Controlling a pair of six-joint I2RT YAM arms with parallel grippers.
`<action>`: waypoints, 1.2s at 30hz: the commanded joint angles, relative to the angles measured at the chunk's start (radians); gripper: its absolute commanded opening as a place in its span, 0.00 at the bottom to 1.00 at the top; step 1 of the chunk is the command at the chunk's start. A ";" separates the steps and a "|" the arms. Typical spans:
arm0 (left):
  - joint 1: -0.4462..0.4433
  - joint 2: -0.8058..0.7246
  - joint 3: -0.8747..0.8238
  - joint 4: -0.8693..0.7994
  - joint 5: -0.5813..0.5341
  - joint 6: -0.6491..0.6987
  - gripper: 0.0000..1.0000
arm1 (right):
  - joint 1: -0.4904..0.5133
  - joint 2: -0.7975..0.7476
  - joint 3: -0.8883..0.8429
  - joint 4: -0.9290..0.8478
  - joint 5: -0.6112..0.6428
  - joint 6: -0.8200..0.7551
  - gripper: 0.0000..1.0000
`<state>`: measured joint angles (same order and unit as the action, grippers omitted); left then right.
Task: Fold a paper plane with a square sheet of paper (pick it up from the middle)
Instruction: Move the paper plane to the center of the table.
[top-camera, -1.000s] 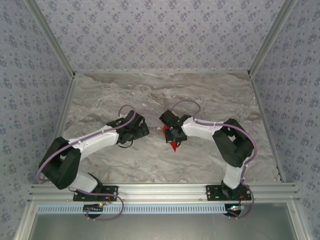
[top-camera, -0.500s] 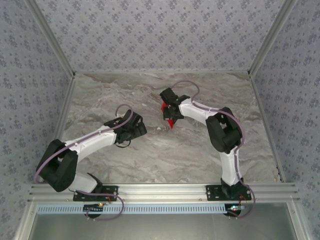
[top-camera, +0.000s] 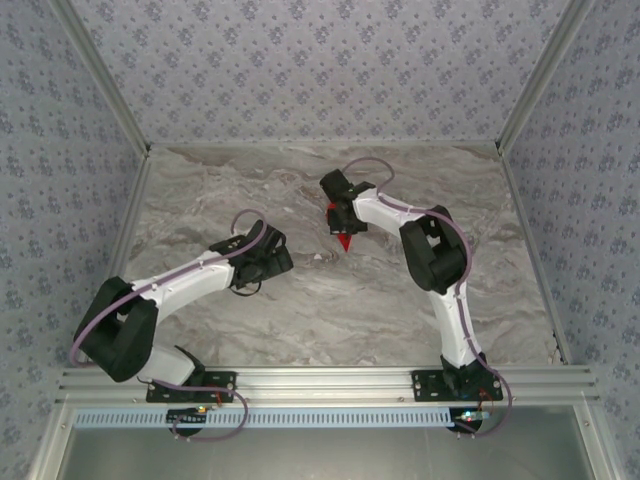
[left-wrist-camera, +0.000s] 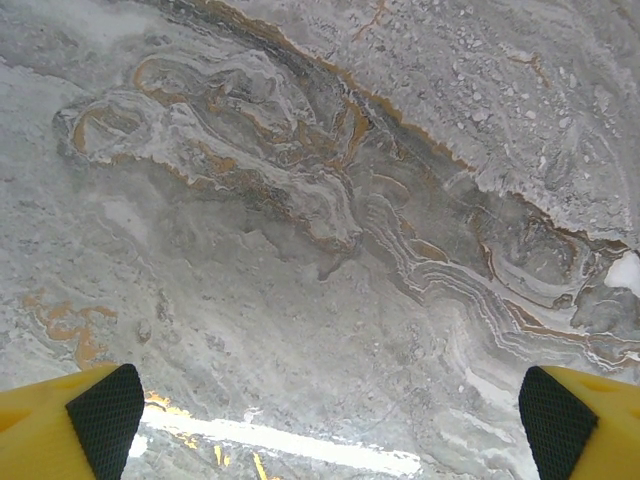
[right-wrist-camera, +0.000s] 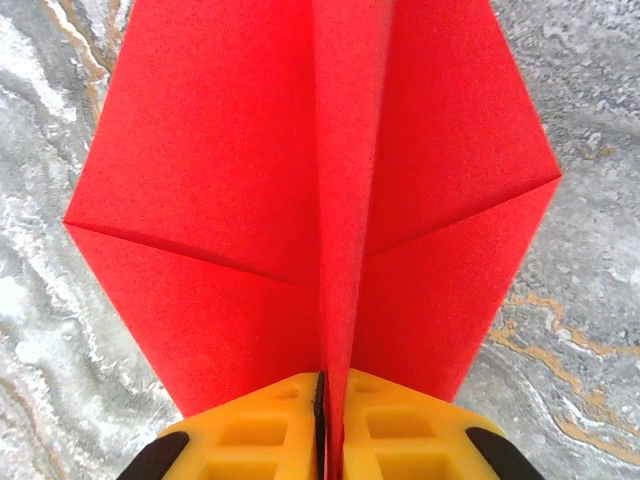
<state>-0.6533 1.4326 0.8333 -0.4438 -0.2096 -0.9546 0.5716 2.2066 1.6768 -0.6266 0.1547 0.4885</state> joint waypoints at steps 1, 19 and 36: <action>0.005 0.016 0.029 -0.022 -0.004 0.000 0.99 | -0.002 0.048 0.023 -0.045 0.017 0.000 0.14; 0.018 0.010 0.113 -0.082 -0.047 0.048 0.99 | -0.015 -0.127 0.041 -0.058 -0.041 0.051 0.35; 0.223 -0.087 0.313 -0.137 -0.167 0.340 0.99 | -0.224 -0.761 -0.347 0.161 0.122 -0.017 1.00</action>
<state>-0.4736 1.3979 1.1255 -0.5613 -0.3084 -0.7238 0.3859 1.5326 1.4422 -0.5446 0.1459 0.5133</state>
